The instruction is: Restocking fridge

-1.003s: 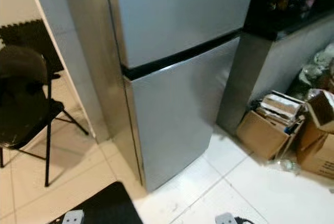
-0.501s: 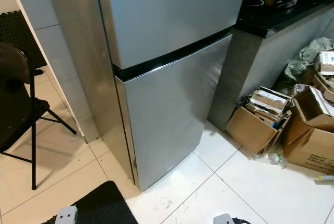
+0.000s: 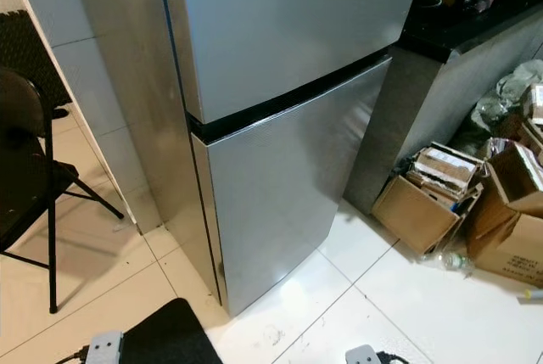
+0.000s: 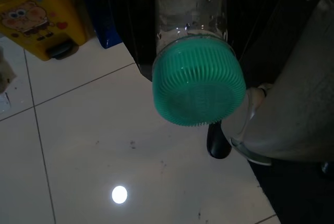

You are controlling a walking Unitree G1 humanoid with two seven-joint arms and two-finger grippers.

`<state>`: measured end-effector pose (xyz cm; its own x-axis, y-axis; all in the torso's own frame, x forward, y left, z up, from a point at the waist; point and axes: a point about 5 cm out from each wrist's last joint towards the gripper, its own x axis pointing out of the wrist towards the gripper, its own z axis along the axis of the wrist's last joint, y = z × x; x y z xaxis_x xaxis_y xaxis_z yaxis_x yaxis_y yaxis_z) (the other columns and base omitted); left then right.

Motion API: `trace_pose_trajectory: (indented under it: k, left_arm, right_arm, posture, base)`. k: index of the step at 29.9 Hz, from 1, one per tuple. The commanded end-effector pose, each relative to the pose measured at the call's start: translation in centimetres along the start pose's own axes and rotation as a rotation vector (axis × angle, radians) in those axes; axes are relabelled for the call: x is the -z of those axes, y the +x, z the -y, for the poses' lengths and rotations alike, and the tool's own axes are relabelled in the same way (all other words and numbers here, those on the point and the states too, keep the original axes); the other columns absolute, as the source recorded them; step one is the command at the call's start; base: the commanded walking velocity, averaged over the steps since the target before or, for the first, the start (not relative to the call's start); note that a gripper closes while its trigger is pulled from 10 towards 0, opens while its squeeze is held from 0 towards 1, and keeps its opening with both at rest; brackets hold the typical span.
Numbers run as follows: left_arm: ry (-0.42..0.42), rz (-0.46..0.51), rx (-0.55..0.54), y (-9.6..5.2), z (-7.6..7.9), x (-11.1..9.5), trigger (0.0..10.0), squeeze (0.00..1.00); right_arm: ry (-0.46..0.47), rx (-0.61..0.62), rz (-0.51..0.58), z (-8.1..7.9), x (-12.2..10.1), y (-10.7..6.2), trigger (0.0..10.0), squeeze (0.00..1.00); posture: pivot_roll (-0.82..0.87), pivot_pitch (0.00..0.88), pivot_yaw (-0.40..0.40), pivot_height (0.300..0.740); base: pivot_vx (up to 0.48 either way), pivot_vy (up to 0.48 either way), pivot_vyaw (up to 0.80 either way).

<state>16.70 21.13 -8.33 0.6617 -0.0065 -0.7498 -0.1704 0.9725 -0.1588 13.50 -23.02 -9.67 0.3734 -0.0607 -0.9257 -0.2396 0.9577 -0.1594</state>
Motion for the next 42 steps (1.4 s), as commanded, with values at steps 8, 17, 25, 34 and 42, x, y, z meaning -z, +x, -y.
trace_pose_trajectory:
  k: [8,17,25,34,42]
  left_arm:
    - [-0.041,0.358,0.07,0.5,-0.9,-9.2,10.0,1.0]
    - [0.016,0.766,0.341,-1.3,1.4,-20.4,10.0,1.0]
    - [0.21,0.915,0.751,-3.9,6.0,-25.7,10.0,1.0]
    - [0.48,0.869,0.855,-5.0,7.2,-27.7,10.0,0.0]
    - [0.501,0.886,0.698,-5.1,6.4,-29.2,10.0,0.0]
  right_arm:
    - [-0.004,-0.001,-0.019,0.1,0.7,-0.1,10.0,0.0]
    - [-0.007,-0.003,-0.034,0.0,1.5,-0.2,10.0,0.0]
    - [-0.005,-0.006,-0.042,-0.3,1.9,-0.2,10.0,0.0]
    - [-0.004,-0.013,-0.065,-0.7,3.2,-0.4,10.0,0.0]
    - [-0.008,-0.019,-0.084,-0.9,4.4,-0.6,10.0,0.0]
  posture:
    - [-0.05,0.0,-0.026,0.74]
    - [-0.06,0.0,-0.021,0.74]
    - [-0.07,0.0,-0.014,0.74]
    - [-0.08,0.02,0.0,0.74]
    - [-0.1,0.07,0.01,0.74]
  base:
    - [0.0,0.0,0.0]
    - [0.0,0.0,0.0]
    - [0.0,0.0,0.0]
    - [0.0,0.0,0.0]
    - [0.0,0.0,0.0]
